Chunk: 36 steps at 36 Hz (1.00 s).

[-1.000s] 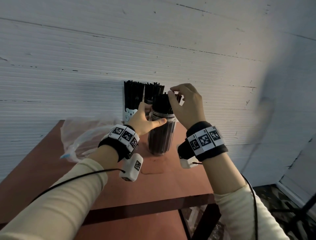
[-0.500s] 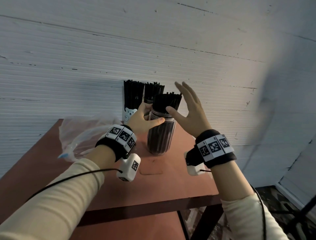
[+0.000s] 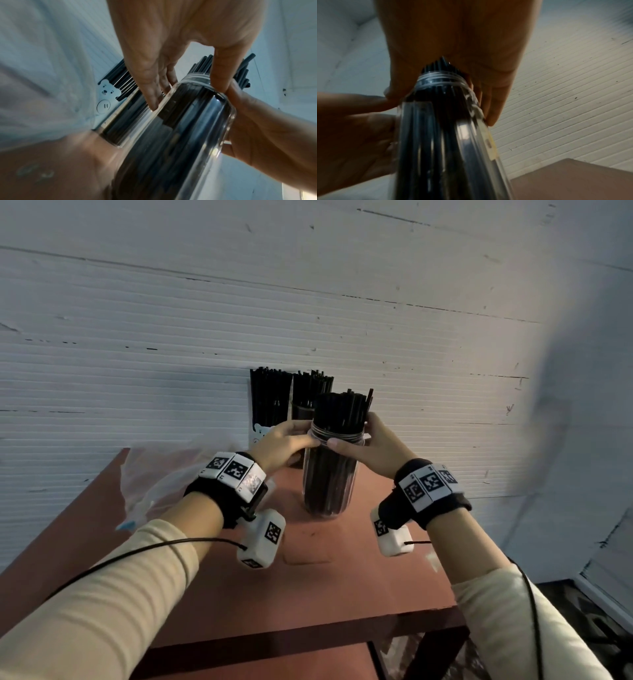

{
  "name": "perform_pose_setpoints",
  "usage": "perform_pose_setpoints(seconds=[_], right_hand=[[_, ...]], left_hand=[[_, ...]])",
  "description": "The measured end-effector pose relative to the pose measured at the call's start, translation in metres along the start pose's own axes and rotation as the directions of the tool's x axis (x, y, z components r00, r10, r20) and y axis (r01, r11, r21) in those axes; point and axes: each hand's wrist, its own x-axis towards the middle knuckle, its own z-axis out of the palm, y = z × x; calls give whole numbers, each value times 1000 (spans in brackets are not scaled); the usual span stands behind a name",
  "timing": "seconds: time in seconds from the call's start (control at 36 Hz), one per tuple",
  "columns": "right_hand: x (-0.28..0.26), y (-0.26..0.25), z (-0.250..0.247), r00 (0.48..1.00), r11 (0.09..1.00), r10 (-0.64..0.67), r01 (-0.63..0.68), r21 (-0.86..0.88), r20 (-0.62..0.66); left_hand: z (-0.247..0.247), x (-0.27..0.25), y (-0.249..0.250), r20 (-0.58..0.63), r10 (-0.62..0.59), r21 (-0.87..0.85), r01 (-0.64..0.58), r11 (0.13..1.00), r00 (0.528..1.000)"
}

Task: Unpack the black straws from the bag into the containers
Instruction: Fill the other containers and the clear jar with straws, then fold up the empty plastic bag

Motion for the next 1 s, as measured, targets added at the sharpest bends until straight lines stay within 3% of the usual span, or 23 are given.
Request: perform_pose_setpoints(seconds=[0.08,0.19,0.28,0.39,0.58,0.86,1.0], right_hand=[[5,11,-6,998,1000,18,-19,-7,-66],[11,28,-20,984,997,72,-74,-9,-165],[19,37,-28,969,993,105,-114,-26,-223],[41,46,-30,954,986,138,-156,-49,-265],[87,57,-14,940,981,170,-189,-38,-295],[122,62,-3,940,981,184,-194,-7,-286],[116,63,-5,960,980,193,-198,-3,-203]], left_hand=[[-8,13,0,-178,51,98,-33,995,983],[-19,33,-3,-505,114,191,-18,981,856],[-28,49,-3,-596,81,181,36,983,799],[-36,72,-4,-618,-3,188,151,971,786],[-47,105,-22,-563,-141,219,312,925,814],[-52,118,-34,-559,-183,236,367,900,809],[-51,113,-30,-537,-204,223,370,902,819]])
